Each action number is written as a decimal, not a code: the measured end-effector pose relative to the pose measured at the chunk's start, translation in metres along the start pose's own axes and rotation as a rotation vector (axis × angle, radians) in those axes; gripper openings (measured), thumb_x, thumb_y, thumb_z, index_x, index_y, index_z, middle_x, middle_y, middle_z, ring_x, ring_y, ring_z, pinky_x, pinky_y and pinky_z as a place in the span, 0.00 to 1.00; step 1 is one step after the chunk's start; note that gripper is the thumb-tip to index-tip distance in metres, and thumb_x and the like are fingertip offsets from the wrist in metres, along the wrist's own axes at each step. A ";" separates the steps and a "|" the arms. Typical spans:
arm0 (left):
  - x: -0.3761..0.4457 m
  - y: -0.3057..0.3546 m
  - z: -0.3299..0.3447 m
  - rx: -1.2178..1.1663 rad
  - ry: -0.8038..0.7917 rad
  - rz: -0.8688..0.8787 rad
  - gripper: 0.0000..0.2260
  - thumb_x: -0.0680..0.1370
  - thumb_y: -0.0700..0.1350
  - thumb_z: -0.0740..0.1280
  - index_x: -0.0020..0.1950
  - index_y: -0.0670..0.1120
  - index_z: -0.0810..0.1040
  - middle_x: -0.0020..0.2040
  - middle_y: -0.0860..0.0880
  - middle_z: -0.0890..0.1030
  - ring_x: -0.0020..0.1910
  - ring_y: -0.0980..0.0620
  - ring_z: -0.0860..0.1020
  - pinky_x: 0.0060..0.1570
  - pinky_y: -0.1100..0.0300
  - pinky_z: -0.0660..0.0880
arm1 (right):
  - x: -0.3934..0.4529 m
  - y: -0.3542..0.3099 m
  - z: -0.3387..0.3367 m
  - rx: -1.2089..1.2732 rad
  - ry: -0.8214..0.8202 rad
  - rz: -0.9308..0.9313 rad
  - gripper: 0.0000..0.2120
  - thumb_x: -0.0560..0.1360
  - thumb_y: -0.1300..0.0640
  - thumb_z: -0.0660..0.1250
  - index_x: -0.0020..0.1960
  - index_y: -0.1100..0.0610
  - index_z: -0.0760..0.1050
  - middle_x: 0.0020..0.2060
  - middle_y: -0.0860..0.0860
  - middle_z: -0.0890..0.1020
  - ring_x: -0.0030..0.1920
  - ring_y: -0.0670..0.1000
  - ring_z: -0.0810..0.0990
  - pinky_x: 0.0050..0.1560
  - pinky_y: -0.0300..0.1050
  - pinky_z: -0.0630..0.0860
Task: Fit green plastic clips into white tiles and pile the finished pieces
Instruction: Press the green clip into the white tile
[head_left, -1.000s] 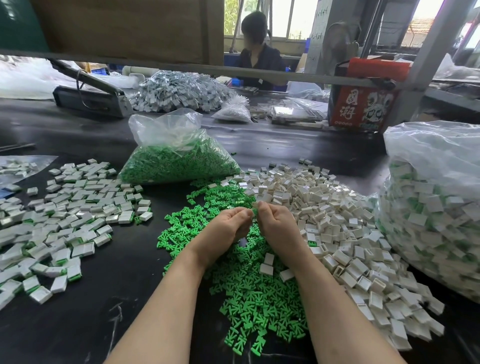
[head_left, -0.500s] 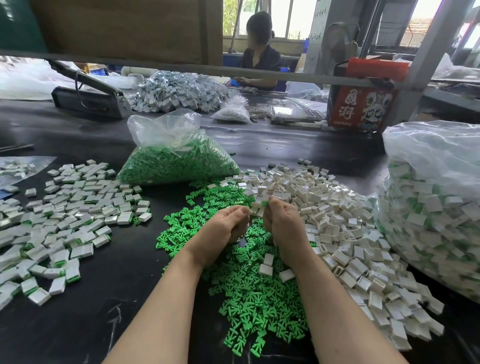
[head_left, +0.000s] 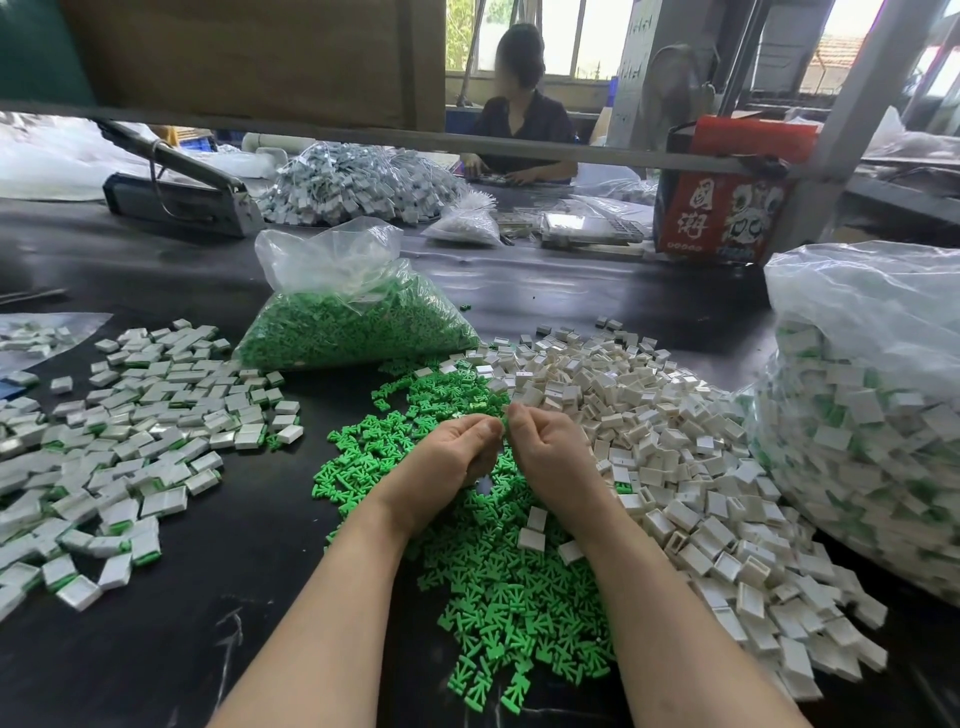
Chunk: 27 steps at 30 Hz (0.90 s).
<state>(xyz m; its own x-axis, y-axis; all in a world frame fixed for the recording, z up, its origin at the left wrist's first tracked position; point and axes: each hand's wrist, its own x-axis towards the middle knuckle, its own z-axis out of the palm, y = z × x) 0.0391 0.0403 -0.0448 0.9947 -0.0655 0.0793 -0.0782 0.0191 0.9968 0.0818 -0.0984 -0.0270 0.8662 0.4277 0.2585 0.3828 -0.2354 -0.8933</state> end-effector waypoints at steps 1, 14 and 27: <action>0.000 0.000 0.000 0.002 0.005 -0.005 0.16 0.81 0.50 0.60 0.55 0.37 0.75 0.33 0.54 0.67 0.33 0.55 0.65 0.38 0.57 0.69 | 0.000 0.000 0.000 -0.017 -0.003 0.000 0.22 0.83 0.55 0.56 0.35 0.68 0.70 0.24 0.50 0.65 0.26 0.48 0.61 0.32 0.47 0.59; 0.002 0.000 0.008 0.173 0.097 -0.013 0.17 0.81 0.50 0.57 0.52 0.37 0.76 0.41 0.43 0.72 0.37 0.47 0.69 0.37 0.53 0.69 | 0.003 0.005 0.007 -0.258 0.046 -0.049 0.19 0.75 0.47 0.49 0.29 0.51 0.66 0.26 0.46 0.72 0.30 0.47 0.70 0.35 0.48 0.66; 0.004 -0.003 0.014 0.215 0.164 0.072 0.13 0.81 0.50 0.57 0.43 0.51 0.79 0.30 0.60 0.78 0.29 0.61 0.72 0.32 0.63 0.71 | 0.005 0.010 0.012 -0.352 0.102 -0.052 0.20 0.76 0.47 0.47 0.28 0.51 0.66 0.27 0.46 0.73 0.31 0.47 0.72 0.34 0.47 0.65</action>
<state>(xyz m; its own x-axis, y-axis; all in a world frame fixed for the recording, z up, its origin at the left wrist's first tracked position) 0.0424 0.0262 -0.0476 0.9822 0.0914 0.1644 -0.1442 -0.1954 0.9701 0.0862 -0.0877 -0.0394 0.8632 0.3623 0.3516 0.4992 -0.5089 -0.7013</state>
